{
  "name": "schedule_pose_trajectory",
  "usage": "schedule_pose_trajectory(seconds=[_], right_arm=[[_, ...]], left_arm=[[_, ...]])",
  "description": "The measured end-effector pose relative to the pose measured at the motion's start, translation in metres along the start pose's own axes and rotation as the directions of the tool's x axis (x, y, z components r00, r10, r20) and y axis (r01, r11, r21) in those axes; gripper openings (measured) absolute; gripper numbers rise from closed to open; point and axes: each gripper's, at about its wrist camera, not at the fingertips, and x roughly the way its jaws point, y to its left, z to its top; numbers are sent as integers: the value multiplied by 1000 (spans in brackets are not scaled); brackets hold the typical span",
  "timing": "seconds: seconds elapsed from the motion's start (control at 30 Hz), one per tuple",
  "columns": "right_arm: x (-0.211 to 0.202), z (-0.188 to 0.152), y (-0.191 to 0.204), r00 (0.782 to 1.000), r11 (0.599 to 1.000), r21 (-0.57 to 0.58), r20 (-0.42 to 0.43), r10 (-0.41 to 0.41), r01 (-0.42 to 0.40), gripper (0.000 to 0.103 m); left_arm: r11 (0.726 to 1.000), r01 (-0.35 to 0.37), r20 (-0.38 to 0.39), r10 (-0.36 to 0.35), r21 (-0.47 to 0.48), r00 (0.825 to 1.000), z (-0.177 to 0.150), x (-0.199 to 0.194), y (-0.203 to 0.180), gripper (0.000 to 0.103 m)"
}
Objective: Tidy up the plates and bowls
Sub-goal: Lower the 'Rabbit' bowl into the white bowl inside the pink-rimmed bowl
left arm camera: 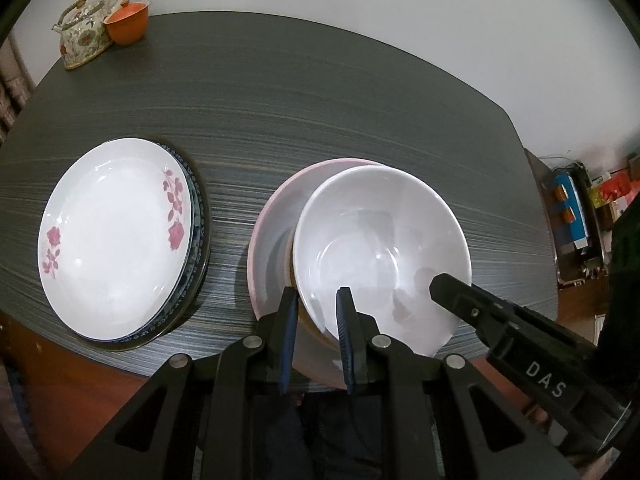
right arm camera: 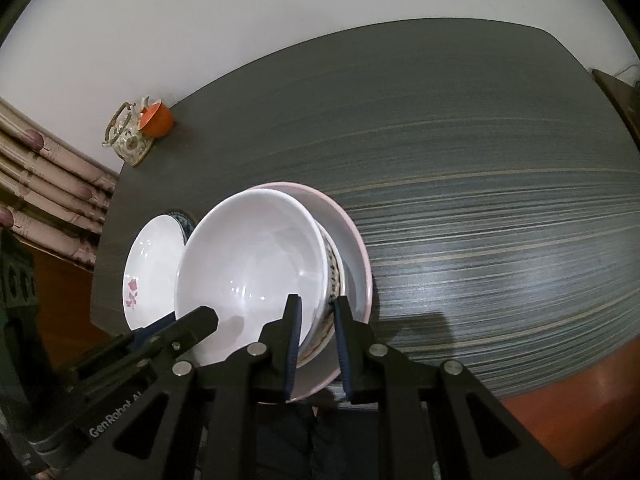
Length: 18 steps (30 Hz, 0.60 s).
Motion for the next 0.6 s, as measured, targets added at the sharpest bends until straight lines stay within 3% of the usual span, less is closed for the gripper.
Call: schedule_pose_trajectory(seconds=[0.6], right_arm=[[3, -2, 5, 1000, 1000, -14, 4, -18, 18, 20]], left_arm=[[1000, 26, 10, -26, -3, 1000, -1, 1, 4, 18]])
